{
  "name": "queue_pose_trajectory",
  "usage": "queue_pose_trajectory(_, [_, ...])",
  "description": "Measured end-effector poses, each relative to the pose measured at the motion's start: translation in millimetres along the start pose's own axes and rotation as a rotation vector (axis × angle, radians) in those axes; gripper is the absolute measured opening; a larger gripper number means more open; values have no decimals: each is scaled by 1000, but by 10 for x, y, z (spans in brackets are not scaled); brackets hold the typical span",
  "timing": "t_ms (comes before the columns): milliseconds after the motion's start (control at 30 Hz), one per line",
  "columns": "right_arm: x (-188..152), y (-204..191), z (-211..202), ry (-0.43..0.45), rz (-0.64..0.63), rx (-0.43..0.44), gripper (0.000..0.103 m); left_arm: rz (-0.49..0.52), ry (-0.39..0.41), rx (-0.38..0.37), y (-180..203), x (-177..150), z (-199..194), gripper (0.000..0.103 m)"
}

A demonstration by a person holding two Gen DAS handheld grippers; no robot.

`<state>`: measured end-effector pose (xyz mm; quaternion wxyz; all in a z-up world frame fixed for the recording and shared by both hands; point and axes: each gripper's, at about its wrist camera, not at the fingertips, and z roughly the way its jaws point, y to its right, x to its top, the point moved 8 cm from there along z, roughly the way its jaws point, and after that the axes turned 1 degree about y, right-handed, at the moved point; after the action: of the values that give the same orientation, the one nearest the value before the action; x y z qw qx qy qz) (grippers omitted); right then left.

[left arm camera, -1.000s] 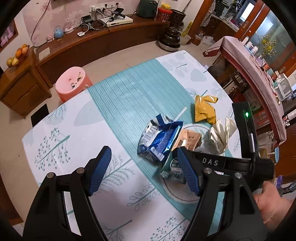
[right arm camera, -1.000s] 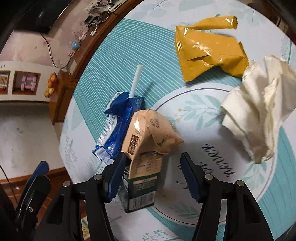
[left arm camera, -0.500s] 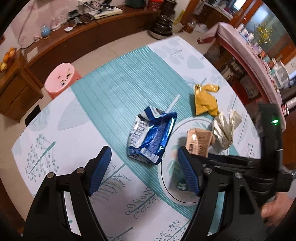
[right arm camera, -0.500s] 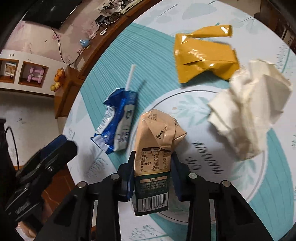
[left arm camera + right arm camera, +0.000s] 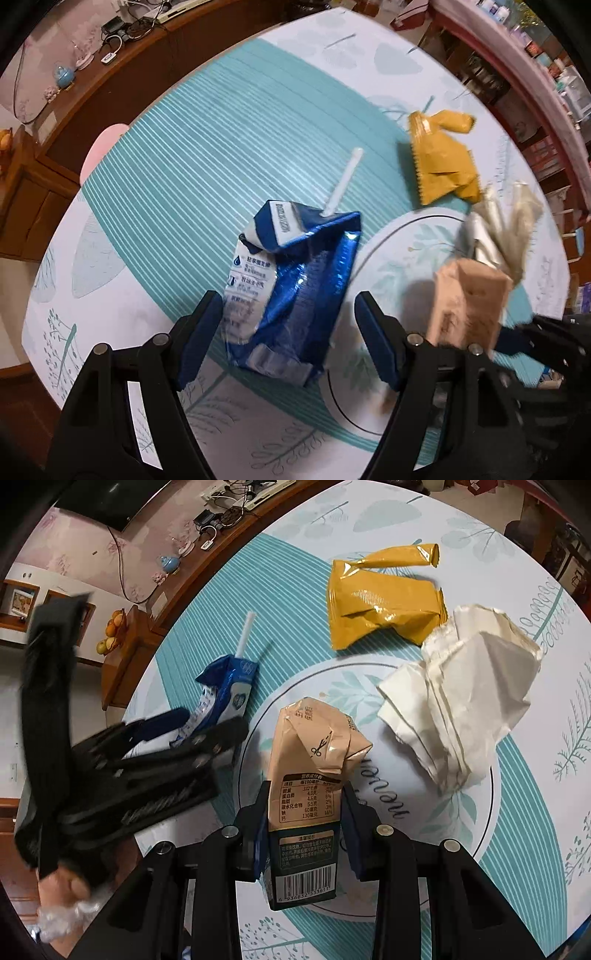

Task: Collect trash
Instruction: 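Grasp the tan-green snack box with the right tool while the left grasps the blue carton, then carry the snack box and carton down over the black bin with both tools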

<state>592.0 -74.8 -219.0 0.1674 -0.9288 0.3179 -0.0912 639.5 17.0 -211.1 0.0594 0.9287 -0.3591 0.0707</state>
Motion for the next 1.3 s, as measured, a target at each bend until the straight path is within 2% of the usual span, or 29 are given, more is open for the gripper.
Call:
queue_pose_trajectory(100, [-59, 10, 5, -11, 0, 14, 33, -12, -2, 20, 8, 21, 74, 62])
queue_pose_trajectory(267, [-159, 57, -51, -20, -2, 43, 33, -54, 24, -9, 54, -63, 82, 61])
queue_pose_trajectory(500, [-359, 132, -225, -28, -32, 78, 33, -82, 25, -42, 198, -497, -63, 61])
queue_pose_trajectory(700, [-658, 346, -415, -55, -74, 86, 33, -141, 34, -70, 488, -974, -347, 61])
queue_pose_trajectory(900, [-1114, 719, -748, -88, -132, 108, 33, -194, 57, -62, 1045, -1512, -730, 61])
queue_pose_trajectory(1033, [-1437, 996, -1024, -96, -199, 133, 33, -268, 85, -70, 1399, -1913, -1035, 61])
queue_pose_trajectory(1300, [-2111, 1820, -1694, -115, -356, 201, 33, -412, 170, -28, 2453, -2506, -1469, 61])
